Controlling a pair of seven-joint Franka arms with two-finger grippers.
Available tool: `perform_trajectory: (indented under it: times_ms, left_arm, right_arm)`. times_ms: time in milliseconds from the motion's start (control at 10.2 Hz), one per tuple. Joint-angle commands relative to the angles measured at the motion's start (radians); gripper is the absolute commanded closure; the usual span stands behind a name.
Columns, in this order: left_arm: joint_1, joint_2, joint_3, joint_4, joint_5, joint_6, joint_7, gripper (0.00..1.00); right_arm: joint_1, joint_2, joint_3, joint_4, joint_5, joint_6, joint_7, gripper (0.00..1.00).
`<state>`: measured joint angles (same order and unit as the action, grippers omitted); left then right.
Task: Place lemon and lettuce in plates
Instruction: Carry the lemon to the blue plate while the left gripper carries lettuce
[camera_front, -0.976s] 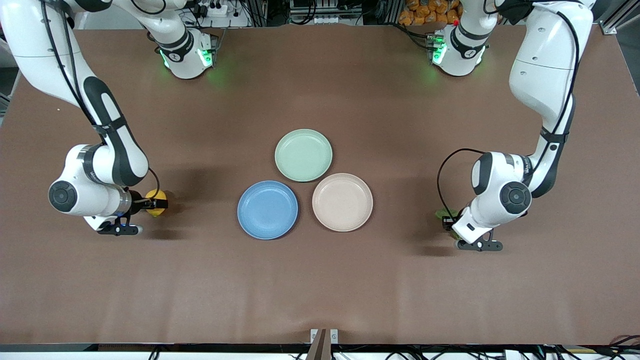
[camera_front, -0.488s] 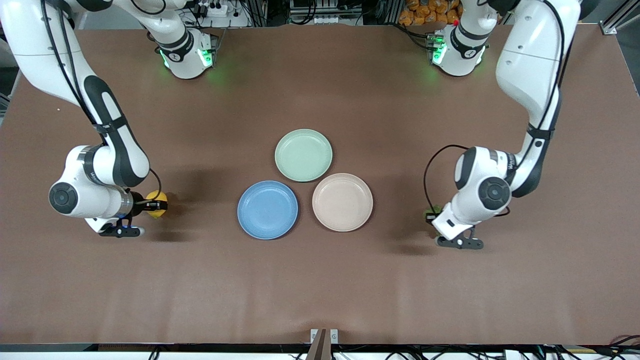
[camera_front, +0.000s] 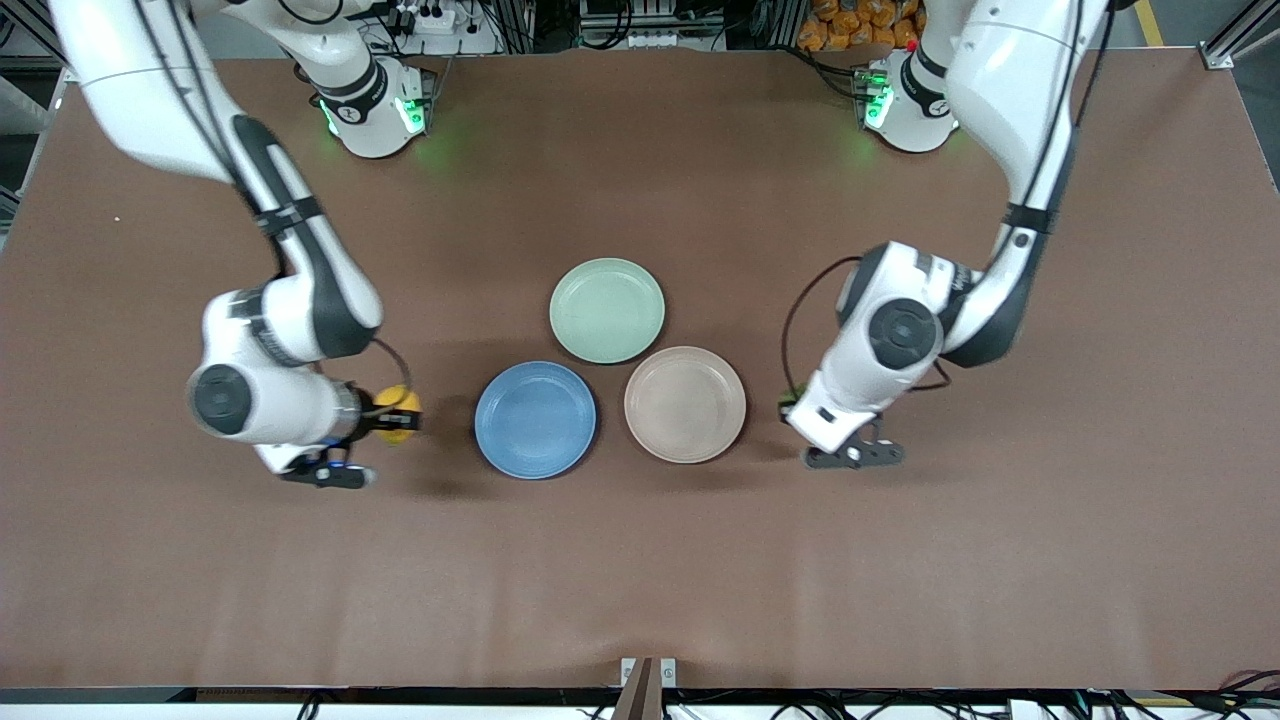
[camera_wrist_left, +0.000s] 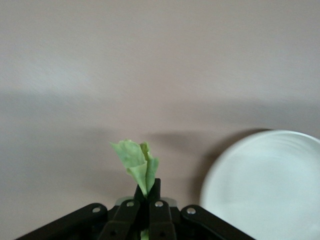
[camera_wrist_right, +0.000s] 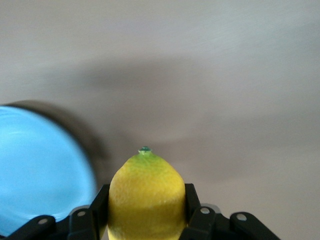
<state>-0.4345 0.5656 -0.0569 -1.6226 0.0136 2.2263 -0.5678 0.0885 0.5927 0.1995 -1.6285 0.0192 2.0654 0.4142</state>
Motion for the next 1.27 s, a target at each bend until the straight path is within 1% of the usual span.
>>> perform_trajectory:
  times_ms: [0, 98, 195, 293, 390, 488, 585, 683, 780, 878, 976, 1171]
  left_arm:
    - [-0.081, 0.005, 0.012, 0.03, -0.007, -0.024, -0.146, 1.0]
    - [-0.116, 0.02, 0.012, 0.032, -0.009, -0.024, -0.2, 1.0]
    - [-0.137, 0.049, 0.012, 0.05, -0.009, -0.021, -0.24, 1.0]
    - [-0.167, 0.084, 0.017, 0.067, -0.008, -0.016, -0.286, 1.0]
    - [-0.184, 0.114, 0.02, 0.09, -0.007, -0.013, -0.305, 1.0]
    - [-0.184, 0.134, 0.019, 0.098, -0.009, 0.008, -0.307, 1.0]
    - [-0.184, 0.157, 0.019, 0.099, -0.009, 0.039, -0.311, 1.0]
    - [-0.184, 0.177, 0.017, 0.104, -0.011, 0.058, -0.326, 0.88]
    - [-0.184, 0.18, 0.017, 0.104, -0.011, 0.058, -0.33, 0.25]
    - [-0.182, 0.177, 0.017, 0.104, -0.011, 0.058, -0.327, 0.08]
    - [-0.184, 0.172, 0.017, 0.11, -0.012, 0.058, -0.328, 0.0]
    - [-0.181, 0.134, 0.017, 0.132, -0.008, 0.049, -0.325, 0.0]
  right_arm:
    - [0.068, 0.074, 0.003, 0.094, 0.052, 0.021, 0.145, 1.0]
    - [0.097, 0.079, 0.001, 0.098, 0.127, 0.063, 0.159, 1.0]
    - [0.121, 0.094, 0.001, 0.098, 0.178, 0.118, 0.163, 1.0]
    - [0.138, 0.11, 0.001, 0.093, 0.201, 0.171, 0.184, 1.0]
    - [0.143, 0.127, 0.001, 0.096, 0.202, 0.194, 0.214, 1.0]
    - [0.151, 0.134, 0.001, 0.096, 0.202, 0.196, 0.218, 1.0]
    - [0.152, 0.142, 0.001, 0.096, 0.202, 0.196, 0.218, 0.97]
    - [0.163, 0.148, 0.001, 0.096, 0.202, 0.209, 0.219, 0.74]
    - [0.163, 0.15, 0.001, 0.09, 0.202, 0.222, 0.221, 0.63]
    - [0.165, 0.156, 0.001, 0.091, 0.202, 0.225, 0.219, 0.01]
    - [0.16, 0.153, 0.001, 0.094, 0.202, 0.223, 0.221, 0.0]
    - [0.149, 0.135, 0.001, 0.101, 0.202, 0.214, 0.21, 0.0]
